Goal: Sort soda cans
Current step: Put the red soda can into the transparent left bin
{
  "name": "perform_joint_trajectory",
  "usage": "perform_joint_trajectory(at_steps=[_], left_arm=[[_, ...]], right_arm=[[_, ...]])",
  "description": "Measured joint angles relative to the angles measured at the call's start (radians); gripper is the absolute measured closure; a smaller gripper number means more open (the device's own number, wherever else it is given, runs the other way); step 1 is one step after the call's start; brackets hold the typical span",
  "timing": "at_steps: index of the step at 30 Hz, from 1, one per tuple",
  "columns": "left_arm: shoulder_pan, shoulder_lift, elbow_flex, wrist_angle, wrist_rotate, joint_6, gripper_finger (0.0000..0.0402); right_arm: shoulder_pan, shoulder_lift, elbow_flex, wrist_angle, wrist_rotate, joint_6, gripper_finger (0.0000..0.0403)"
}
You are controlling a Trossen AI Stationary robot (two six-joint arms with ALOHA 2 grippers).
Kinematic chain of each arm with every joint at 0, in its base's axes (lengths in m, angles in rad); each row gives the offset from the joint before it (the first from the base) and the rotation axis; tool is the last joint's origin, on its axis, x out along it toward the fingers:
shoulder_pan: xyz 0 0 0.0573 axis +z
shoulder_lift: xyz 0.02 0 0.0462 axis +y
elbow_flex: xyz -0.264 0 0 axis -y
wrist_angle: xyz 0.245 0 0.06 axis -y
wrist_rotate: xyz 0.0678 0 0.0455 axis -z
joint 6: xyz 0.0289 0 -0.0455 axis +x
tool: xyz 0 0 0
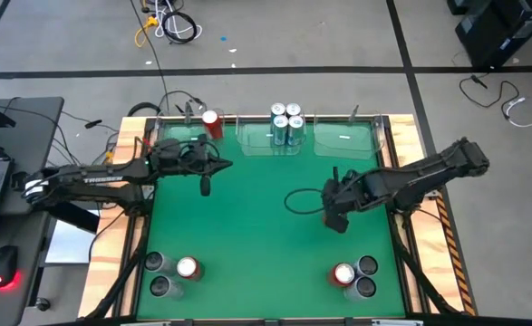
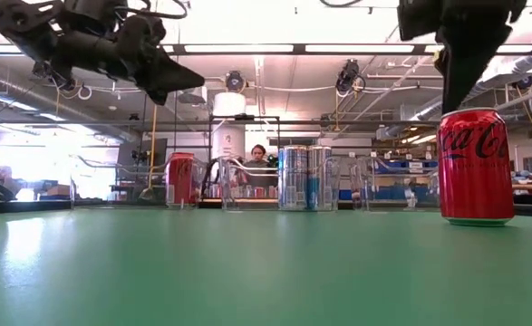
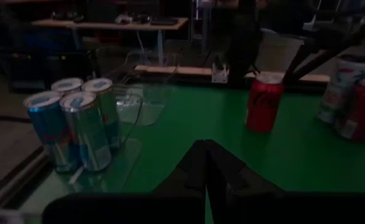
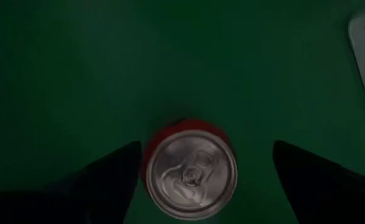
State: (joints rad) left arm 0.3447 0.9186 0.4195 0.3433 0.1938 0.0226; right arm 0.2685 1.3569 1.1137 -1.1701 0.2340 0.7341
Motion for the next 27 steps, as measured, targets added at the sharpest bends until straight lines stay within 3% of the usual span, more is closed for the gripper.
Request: perform_joint_trajectory(at_steps=[8, 16, 18, 27], left_arm=[[0.000, -0.117, 0.000, -0.116, -0.006, 0.024, 0.0397], [0.000, -0.236, 0.000, -0.247, -0.012, 0.026, 0.0397], [0.000, -0.270, 0.000, -0.279, -0.020, 0.026, 0.0397], [0.002, -0.394, 0.000, -0.375, -0.046, -0.005, 0.0397]], right_arm=[[0.007, 0.089, 0.000, -0.045, -0.057, 0.010, 0.0054], [-0.003, 0.152, 0.006, -0.059, -0.074, -0.038, 0.0127], [-0.019, 0.154, 0.024, -0.048, -0.068, -0.060, 0.0128], [-0.165, 0.252, 0.335, 0.010, 0.007, -0.313, 0.0128]])
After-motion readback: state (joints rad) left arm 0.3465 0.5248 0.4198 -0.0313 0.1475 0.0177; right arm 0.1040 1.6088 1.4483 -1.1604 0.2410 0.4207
